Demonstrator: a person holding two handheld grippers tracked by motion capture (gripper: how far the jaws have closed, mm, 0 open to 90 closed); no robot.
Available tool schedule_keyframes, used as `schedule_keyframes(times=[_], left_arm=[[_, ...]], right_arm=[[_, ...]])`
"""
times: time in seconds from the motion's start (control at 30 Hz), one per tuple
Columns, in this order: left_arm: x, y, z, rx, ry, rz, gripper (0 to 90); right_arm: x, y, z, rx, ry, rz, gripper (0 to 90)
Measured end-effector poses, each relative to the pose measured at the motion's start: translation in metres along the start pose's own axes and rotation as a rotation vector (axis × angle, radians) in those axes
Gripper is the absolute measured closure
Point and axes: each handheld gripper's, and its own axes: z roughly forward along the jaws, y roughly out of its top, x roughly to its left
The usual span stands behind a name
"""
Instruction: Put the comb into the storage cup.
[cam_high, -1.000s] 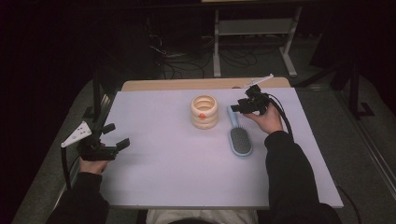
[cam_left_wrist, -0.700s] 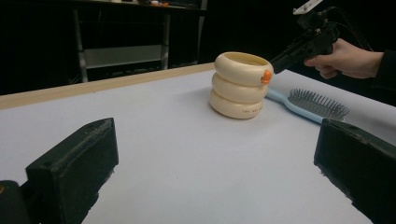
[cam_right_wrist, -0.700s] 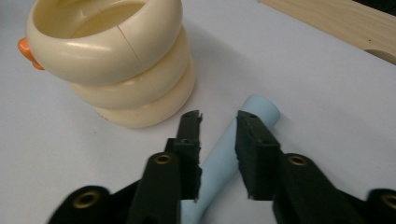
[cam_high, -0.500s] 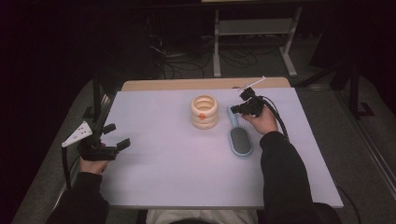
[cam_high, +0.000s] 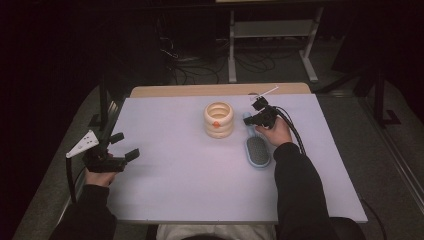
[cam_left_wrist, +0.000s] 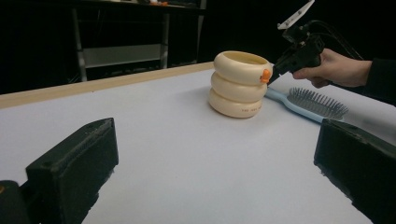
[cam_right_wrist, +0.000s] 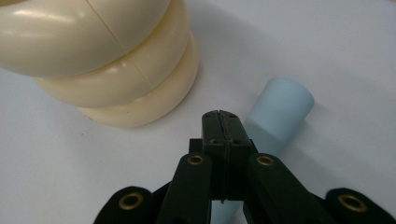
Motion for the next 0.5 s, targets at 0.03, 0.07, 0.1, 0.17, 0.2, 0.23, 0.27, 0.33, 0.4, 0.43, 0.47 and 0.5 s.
schedule_keyframes(times=[0.03, 0.07, 0.1, 0.17, 0.2, 0.23, 0.27, 0.33, 0.4, 0.43, 0.47, 0.5], left_arm=[[0.0001, 0.0, 0.0001, 0.001, -0.001, 0.001, 0.0], [0.0001, 0.0, 0.0001, 0.002, -0.001, 0.001, 0.0], [0.0001, 0.0, 0.0001, 0.001, -0.001, 0.001, 0.0], [0.0002, -0.0001, 0.0002, 0.001, -0.001, 0.001, 0.0], [0.0003, -0.0002, 0.0004, 0.001, -0.001, 0.001, 0.0], [0.0005, -0.0003, 0.0006, 0.003, -0.001, 0.002, 0.0], [0.0003, -0.0004, 0.0007, 0.005, -0.001, 0.002, 0.0], [-0.0001, -0.0006, 0.0011, 0.007, -0.001, 0.001, 0.0], [-0.0001, -0.0007, 0.0012, 0.006, -0.002, 0.0, 0.0], [-0.0001, -0.0007, 0.0012, 0.005, -0.004, 0.0, 0.0], [-0.0001, -0.0006, 0.0011, 0.004, -0.006, 0.0, 0.0], [-0.0001, -0.0006, 0.0011, 0.004, -0.005, 0.0, 0.0]], right_arm=[[0.0, 0.0, 0.0009, 0.002, 0.002, 0.001, 88.7], [-0.0001, -0.0001, 0.0017, 0.005, 0.003, 0.005, 88.7], [-0.0003, -0.0001, 0.0023, 0.006, 0.003, 0.006, 88.7], [-0.0012, -0.0004, 0.0038, 0.01, 0.003, 0.003, 88.7], [-0.0016, -0.0005, 0.0047, 0.011, 0.004, 0.004, 88.7], [-0.0019, -0.0006, 0.0052, 0.012, 0.006, 0.003, 88.7], [-0.0023, -0.0007, 0.0059, 0.013, 0.007, 0.005, 88.7], [-0.0036, -0.001, 0.007, 0.009, 0.014, 0.01, 88.7], [-0.0047, -0.0008, 0.0074, 0.004, 0.014, 0.012, 88.7], [-0.0046, -0.0004, 0.0076, 0.005, 0.012, 0.01, 88.8], [-0.0042, 0.0003, 0.0078, 0.01, 0.004, 0.006, 88.7], [-0.0033, 0.0014, 0.0082, 0.016, -0.002, 0.003, 88.8]])
